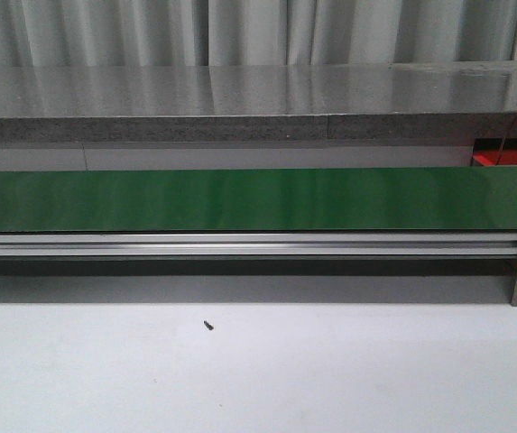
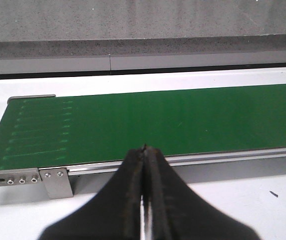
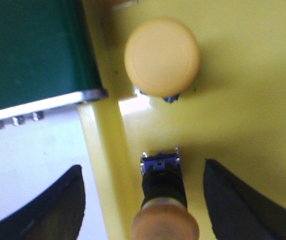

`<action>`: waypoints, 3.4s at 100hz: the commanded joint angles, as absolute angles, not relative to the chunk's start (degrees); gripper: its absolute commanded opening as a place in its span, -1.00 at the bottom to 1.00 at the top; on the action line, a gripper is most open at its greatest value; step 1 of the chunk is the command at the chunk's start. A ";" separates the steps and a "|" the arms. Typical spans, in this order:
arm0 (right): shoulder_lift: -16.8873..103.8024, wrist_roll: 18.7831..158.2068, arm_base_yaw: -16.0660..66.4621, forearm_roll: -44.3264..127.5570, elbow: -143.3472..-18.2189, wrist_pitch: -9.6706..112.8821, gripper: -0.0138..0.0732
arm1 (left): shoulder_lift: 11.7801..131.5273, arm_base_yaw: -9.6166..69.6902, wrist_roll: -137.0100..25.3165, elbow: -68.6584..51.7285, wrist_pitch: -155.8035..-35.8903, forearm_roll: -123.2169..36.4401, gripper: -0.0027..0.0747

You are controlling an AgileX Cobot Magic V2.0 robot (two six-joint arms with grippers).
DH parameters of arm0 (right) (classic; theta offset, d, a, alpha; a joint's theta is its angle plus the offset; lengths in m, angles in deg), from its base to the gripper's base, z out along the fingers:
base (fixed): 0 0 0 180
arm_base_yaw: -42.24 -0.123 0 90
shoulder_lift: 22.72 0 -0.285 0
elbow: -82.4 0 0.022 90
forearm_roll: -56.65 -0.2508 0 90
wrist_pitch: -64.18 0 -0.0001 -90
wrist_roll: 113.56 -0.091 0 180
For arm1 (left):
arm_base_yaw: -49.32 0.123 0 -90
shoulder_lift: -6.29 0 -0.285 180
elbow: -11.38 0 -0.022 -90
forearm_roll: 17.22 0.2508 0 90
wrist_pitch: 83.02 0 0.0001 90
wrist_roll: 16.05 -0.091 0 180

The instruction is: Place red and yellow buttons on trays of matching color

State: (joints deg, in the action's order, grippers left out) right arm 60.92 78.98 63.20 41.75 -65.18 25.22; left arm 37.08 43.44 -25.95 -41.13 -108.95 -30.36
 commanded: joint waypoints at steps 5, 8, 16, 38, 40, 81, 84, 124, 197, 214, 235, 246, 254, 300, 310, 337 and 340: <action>53.62 80.52 60.27 40.82 -67.82 27.98 0.49 | 37.48 43.03 -25.95 -39.56 -104.56 -30.96 -0.98; 52.38 80.53 59.17 40.82 -67.87 28.48 0.49 | 37.48 43.03 -25.95 -39.56 -104.56 -30.96 -0.98; 48.76 80.91 56.41 40.82 -67.87 29.35 0.49 | 37.48 43.03 -25.95 -39.56 -104.56 -30.96 -0.98; 39.00 82.42 48.84 40.82 -67.69 29.41 0.48 | 37.48 43.03 -25.95 -39.56 -104.56 -30.96 -0.98; 38.05 82.42 48.19 40.82 -67.55 29.41 0.48 | 37.48 43.03 -25.95 -39.56 -104.56 -30.96 -0.98; 23.92 84.40 45.88 41.43 -63.15 29.22 -0.03 | 37.48 43.03 -25.95 -39.56 -104.56 -30.96 -0.98; 23.28 84.40 45.88 41.43 -62.85 29.16 -0.12 | 37.48 43.03 -25.95 -39.56 -104.56 -30.96 -0.98; 21.39 84.40 45.88 41.30 -61.37 28.50 -0.84 | 37.48 43.03 -25.95 -39.56 -104.56 -30.96 -0.34; 21.39 84.40 45.88 41.30 -61.37 28.53 -0.84 | 52.77 55.22 -8.67 -23.46 -115.59 -15.77 0.75; 21.39 84.40 45.88 41.30 -61.37 28.53 -0.84 | 64.99 64.36 -8.67 -15.24 -117.59 -13.05 0.71; 21.39 84.40 45.88 41.30 -61.37 28.53 -0.84 | 79.50 71.59 -8.46 -8.78 -116.25 -12.93 0.69; 21.39 84.40 45.88 41.30 -61.37 28.53 -0.84 | 87.01 74.76 -7.89 -6.54 -114.28 -12.93 0.69; 21.39 84.40 45.88 41.30 -61.37 28.53 -0.84 | 92.29 76.16 -7.89 -4.65 -114.61 -12.93 0.69; 21.39 84.40 45.88 41.30 -61.37 28.53 -0.84 | 111.20 76.84 -7.89 1.79 -111.86 -12.93 0.69; 21.39 84.40 45.88 41.30 -61.37 28.53 -0.84 | 113.03 76.84 -7.89 2.92 -111.86 -12.93 0.69; 21.39 84.40 45.88 41.30 -61.37 28.54 -0.84 | 115.75 76.84 -7.89 3.03 -110.05 -12.93 0.69; 21.39 84.40 45.88 41.30 -61.37 28.54 -0.84 | 116.18 76.84 -7.89 3.03 -110.05 -13.05 0.69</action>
State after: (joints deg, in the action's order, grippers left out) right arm 21.52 83.79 45.97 41.47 -59.92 25.28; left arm 117.70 76.75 -8.55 1.15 -112.89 -13.13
